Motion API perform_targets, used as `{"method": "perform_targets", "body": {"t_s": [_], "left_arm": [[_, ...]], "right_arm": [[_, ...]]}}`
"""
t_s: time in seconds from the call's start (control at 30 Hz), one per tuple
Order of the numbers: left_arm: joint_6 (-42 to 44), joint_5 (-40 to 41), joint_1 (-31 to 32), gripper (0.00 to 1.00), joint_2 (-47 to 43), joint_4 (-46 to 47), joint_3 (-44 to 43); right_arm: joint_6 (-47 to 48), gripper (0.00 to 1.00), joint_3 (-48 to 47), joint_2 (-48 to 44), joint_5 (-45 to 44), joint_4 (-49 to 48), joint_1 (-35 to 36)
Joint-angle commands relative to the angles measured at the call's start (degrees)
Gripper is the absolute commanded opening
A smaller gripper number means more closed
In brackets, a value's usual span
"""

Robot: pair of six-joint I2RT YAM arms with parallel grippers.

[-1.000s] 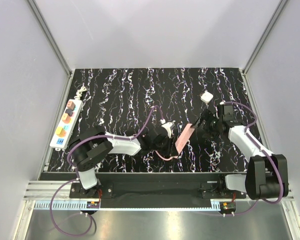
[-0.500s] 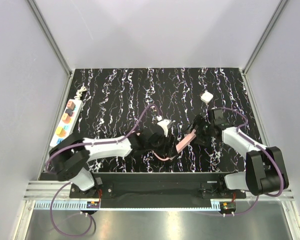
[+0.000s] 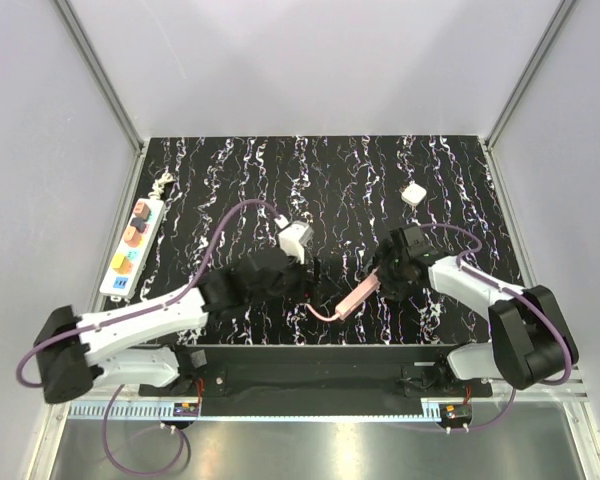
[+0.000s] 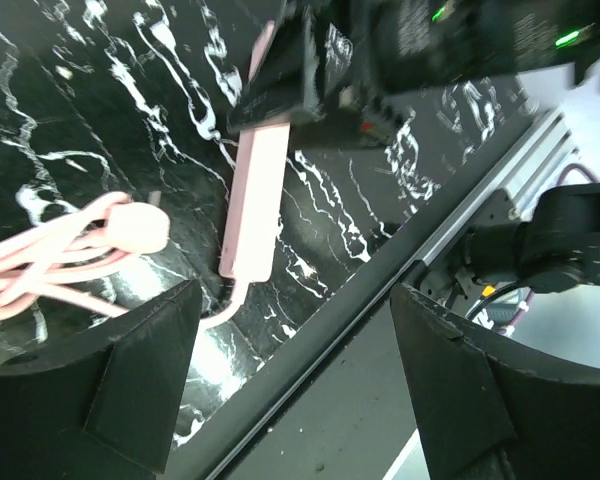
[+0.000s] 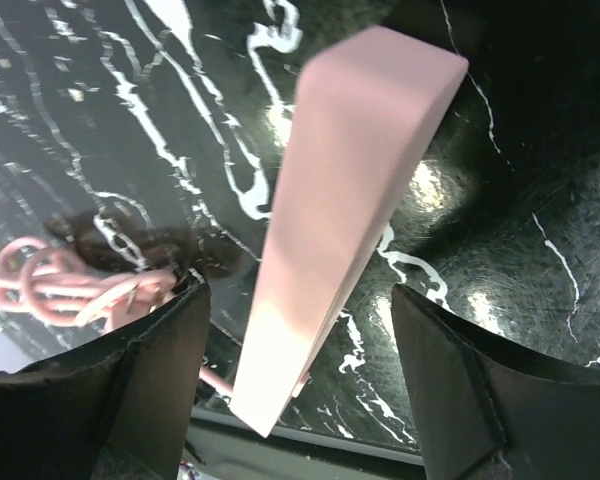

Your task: Pull the plug off the socket

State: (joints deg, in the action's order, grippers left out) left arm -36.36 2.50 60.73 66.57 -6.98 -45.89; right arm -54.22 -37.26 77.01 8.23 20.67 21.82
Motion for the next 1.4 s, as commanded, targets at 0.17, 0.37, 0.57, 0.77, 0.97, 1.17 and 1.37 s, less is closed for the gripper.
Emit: {"method": "perform_targets", "body": {"t_s": [0.17,0.37,0.57,0.77,0.97,1.17,1.37], "left_arm": [[2.78,7.42,0.18,0.84,-13.90,-7.69,2.47],[2.61,9.54,0.09,0.85,-18.92,-10.06,5.19],[2.52,10.15,0.00,0.86,-21.39,-11.21,6.42],[3.31,10.94,-0.17,0.86,-23.85,-12.44,6.86],[2.96,11.21,-0.26,0.86,-26.66,-14.19,7.83],[2.08,12.70,-0.35,0.88,-31.22,-17.62,9.15],[1.73,14.02,-0.35,0.90,-34.92,-20.69,9.33]], "right_arm": [[-3.09,0.49,-3.09,5.07,-5.68,-0.19,2.79],[-1.42,0.29,-3.09,4.29,-9.53,1.91,2.87],[-0.72,0.06,-3.08,1.48,-15.87,6.13,1.65],[6.04,0.00,-3.26,0.68,-15.17,8.60,-9.51],[12.72,0.00,-4.14,2.61,-12.47,10.18,-21.46],[18.78,0.00,-5.01,2.17,-12.18,10.18,-34.98],[22.57,0.01,-11.77,7.34,-17.18,10.62,-37.12]]}}
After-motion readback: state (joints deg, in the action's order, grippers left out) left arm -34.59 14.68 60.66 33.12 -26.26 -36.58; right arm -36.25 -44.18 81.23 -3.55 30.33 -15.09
